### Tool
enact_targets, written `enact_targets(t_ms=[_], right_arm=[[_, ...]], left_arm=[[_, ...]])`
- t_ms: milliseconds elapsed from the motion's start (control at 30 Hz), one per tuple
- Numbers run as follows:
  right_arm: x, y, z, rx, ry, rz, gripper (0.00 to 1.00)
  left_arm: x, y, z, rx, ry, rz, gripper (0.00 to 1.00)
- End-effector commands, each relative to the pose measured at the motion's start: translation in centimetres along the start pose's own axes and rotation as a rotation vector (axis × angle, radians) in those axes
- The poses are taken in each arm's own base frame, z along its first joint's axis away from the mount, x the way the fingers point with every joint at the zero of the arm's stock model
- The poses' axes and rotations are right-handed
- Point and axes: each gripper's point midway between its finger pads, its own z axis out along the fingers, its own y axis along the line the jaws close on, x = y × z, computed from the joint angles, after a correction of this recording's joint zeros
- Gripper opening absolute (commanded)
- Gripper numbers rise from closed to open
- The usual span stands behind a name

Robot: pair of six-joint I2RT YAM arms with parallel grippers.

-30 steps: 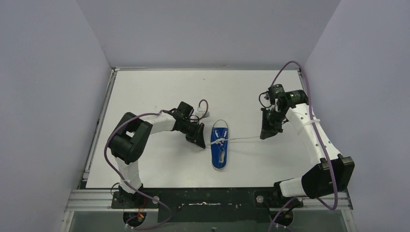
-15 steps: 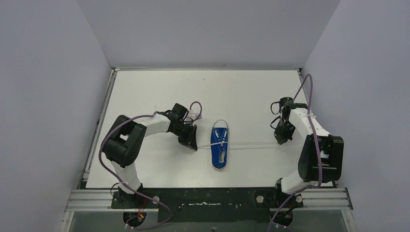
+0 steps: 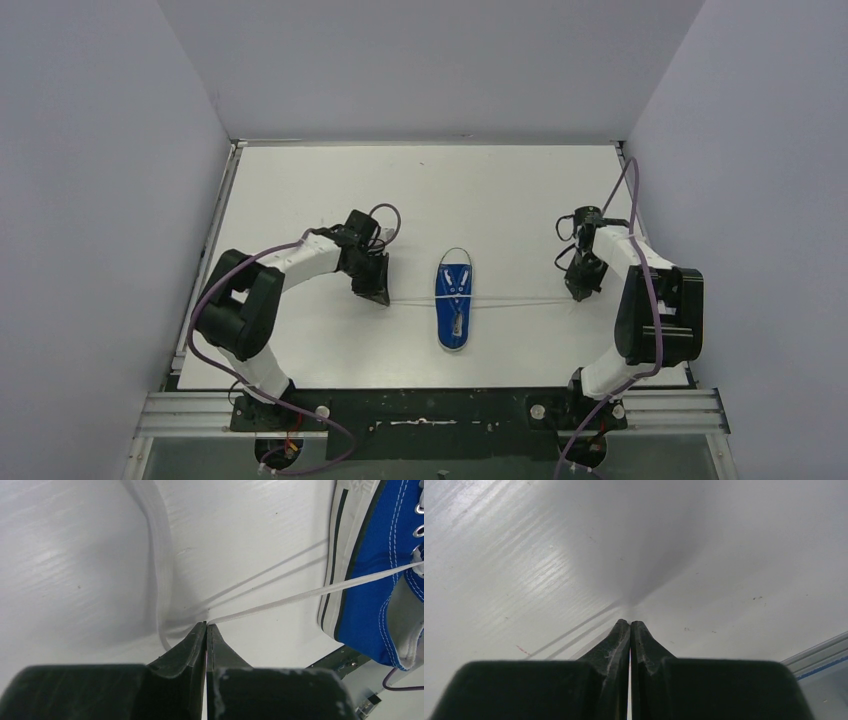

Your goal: Tie the shoes

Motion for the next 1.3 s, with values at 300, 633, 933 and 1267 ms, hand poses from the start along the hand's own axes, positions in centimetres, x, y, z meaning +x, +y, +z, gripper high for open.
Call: enact_targets(t_ms=[300,633,933,1267], right_arm=[[-1.0,2.4,-4.8,-0.104,-0.114,-0.207,0.4],[2.3,8.4,-9.5,-0.502,0.066,-0.115,0.8],[3.9,9.7,-4.9,-0.357,0.265,0.189,0.65],[3.6,8.3,-2.2,-0.183,0.242,0.358,0.53]], left_arm=[[-1.7,-3.3,-3.4,0.028,-0.16,0.218,0.58],[-4.0,-10.9,-1.9,0.218,-0.214,0.596,0.58],[-4.0,-12.3,2.3,0.293,-0.167,0.638,0.47],[-4.1,-12.3,2.6,0.306,-0.176,0.652,0.15]])
